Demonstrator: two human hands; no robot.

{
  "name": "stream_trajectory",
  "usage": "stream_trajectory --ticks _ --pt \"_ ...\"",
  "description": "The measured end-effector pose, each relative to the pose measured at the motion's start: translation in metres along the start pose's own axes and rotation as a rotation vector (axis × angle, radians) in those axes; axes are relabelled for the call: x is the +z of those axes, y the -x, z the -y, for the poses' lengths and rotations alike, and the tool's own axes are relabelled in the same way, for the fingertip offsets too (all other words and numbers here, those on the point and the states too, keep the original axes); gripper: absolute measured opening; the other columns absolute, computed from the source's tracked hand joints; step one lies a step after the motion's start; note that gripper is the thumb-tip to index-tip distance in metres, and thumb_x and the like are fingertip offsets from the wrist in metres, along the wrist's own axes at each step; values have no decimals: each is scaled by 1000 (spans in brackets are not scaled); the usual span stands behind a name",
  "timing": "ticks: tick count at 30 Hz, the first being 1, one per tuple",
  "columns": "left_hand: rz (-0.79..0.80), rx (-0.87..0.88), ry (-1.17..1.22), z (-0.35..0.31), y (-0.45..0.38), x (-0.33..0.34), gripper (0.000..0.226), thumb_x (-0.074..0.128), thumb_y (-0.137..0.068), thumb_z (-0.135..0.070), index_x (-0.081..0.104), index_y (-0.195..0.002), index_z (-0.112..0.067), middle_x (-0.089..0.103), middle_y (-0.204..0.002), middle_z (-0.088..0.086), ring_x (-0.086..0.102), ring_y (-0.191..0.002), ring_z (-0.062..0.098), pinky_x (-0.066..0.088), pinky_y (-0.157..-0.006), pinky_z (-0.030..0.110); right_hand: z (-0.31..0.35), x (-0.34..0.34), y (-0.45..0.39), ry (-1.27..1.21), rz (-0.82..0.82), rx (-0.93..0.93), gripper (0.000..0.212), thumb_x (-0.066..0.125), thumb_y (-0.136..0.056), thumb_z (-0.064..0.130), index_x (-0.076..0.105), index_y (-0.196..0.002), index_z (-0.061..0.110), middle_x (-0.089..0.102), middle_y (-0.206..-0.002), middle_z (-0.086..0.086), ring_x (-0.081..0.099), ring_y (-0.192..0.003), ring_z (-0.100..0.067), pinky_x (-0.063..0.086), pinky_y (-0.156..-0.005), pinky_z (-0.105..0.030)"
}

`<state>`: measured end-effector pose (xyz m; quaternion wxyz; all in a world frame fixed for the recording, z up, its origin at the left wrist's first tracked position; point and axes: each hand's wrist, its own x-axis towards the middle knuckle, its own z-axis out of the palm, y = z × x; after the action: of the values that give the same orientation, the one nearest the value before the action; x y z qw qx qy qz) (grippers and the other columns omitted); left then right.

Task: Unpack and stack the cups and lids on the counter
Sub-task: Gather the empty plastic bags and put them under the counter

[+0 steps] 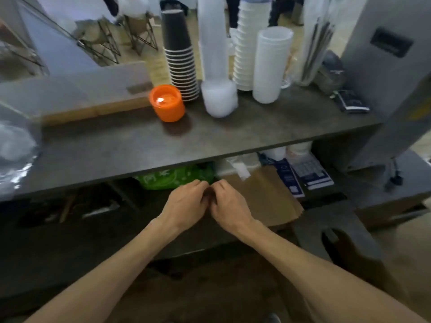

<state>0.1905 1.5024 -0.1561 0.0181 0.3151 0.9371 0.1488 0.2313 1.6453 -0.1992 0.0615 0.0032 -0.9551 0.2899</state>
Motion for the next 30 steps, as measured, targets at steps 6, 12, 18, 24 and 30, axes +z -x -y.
stream_trajectory --ticks 6,12,18,24,30 --pt "-196 -147 -67 162 86 -103 22 62 -92 -21 66 -113 -21 68 -107 -2 66 -95 21 49 -79 32 190 70 -73 15 -40 -233 21 57 -93 19 64 -112 11 62 -110 -7 63 -97 -27 55 -82 -45" --pt "-411 -369 -220 328 157 -180 47 73 -84 -25 60 -128 -14 56 -129 16 56 -117 38 44 -100 50 336 127 -139 26 7 -395 33 59 -96 26 63 -126 12 63 -126 -8 60 -112 -26 50 -98 -43" --pt "53 -656 -239 441 182 -174 87 35 -85 -83 19 -158 -38 9 -167 12 7 -153 38 12 -118 64 402 172 -210 154 141 -368 52 61 -95 35 48 -140 13 48 -144 -14 47 -130 -34 40 -109 -46" --pt "7 -570 -160 460 197 -162 104 5 -69 -96 26 -154 -41 17 -166 6 9 -153 33 12 -121 59 439 194 -274 291 130 -344 88 68 -91 45 16 -158 26 14 -165 -20 42 -138 -41 44 -104 -52" --pt "-99 -411 -127 466 213 -160 68 32 -86 -71 55 -137 -31 49 -143 6 39 -138 31 28 -115 55 469 227 -299 415 298 -396 93 70 -84 52 15 -157 37 27 -159 -17 60 -122 -39 46 -98 -49"
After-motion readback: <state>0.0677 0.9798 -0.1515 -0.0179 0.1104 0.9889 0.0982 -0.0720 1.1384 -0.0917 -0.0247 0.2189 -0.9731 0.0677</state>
